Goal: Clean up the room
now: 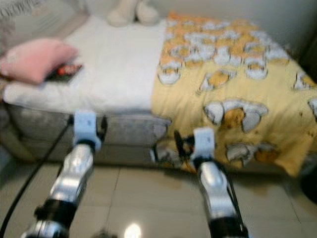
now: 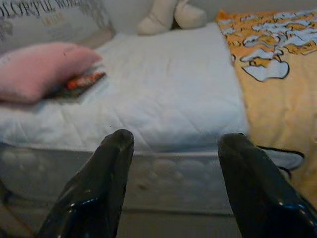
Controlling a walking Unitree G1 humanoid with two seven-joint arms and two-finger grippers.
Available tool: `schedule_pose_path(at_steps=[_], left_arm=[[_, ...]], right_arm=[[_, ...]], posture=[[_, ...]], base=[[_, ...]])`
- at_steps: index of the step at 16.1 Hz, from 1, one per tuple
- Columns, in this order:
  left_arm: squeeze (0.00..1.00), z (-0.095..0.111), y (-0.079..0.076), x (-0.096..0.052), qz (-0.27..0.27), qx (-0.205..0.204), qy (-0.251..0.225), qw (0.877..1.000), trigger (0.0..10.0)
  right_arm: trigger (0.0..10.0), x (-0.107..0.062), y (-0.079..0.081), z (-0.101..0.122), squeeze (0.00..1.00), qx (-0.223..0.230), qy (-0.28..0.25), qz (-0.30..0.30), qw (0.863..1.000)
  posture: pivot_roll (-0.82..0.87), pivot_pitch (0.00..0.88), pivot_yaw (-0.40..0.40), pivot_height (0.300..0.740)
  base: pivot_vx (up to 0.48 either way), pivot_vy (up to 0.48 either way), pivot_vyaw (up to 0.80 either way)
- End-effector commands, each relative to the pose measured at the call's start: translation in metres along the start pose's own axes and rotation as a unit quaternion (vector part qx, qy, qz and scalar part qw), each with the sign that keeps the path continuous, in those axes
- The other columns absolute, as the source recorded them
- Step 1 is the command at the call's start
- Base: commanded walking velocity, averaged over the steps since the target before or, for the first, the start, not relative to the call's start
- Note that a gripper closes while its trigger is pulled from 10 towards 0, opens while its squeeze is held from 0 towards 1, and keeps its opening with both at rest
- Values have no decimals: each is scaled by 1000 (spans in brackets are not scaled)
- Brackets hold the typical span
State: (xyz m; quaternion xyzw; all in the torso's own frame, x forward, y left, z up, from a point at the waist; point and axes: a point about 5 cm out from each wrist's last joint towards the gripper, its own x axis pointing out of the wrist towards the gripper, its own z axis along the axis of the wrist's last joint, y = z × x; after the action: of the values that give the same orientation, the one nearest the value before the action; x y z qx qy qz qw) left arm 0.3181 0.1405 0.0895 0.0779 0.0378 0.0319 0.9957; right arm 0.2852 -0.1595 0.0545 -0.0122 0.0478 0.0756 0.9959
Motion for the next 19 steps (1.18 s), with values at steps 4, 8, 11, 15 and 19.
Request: schedule_pose_path(at_steps=[4,8,11,15,19], left_arm=[[0,1,-3,6,-4,13,12,1000,10000],[0,-5,0,7,5,17,31,999,10000],[0,-8,3,5,16,35,27,999,10000],[0,-8,1,4,13,-2,26,1000,10000],[0,-10,2,8,22,1,40,999,10000]], right_arm=[[10000,1,4,0,1000,-3,-3,14,1000],[10000,4,8,0,1000,-6,-2,21,1000],[10000,4,9,0,1000,-5,-2,27,1000],[10000,7,11,0,1000,-9,0,35,999],[10000,4,17,-4,1000,-5,8,38,999]], posture=[[-36,0,19,740],[-26,0,19,740],[-22,0,11,740],[-25,0,9,740],[-36,0,15,740]], base=[[0,-480,488],[0,-473,488],[0,0,475],[0,110,473],[268,285,236]])
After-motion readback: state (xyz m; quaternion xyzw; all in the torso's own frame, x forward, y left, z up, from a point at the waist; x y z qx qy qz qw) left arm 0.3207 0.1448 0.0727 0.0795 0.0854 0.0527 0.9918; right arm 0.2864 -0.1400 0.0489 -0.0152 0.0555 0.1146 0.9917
